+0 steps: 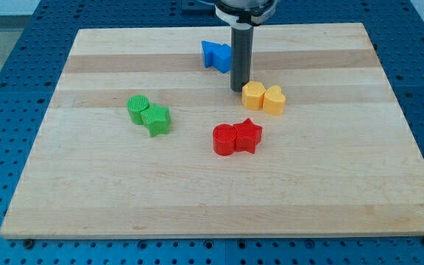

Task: Place your hand to the right of the green star

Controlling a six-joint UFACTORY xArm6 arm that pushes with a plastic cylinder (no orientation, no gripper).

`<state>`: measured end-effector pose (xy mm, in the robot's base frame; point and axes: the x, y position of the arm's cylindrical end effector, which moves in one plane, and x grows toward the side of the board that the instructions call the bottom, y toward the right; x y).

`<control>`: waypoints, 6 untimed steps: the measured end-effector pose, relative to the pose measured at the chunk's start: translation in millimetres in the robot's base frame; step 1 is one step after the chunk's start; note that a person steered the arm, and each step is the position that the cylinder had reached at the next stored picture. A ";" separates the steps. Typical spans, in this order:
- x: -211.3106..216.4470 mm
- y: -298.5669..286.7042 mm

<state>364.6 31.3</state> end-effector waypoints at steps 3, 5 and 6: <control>-0.1 0.4; 3.0 -66.9; 20.6 -72.6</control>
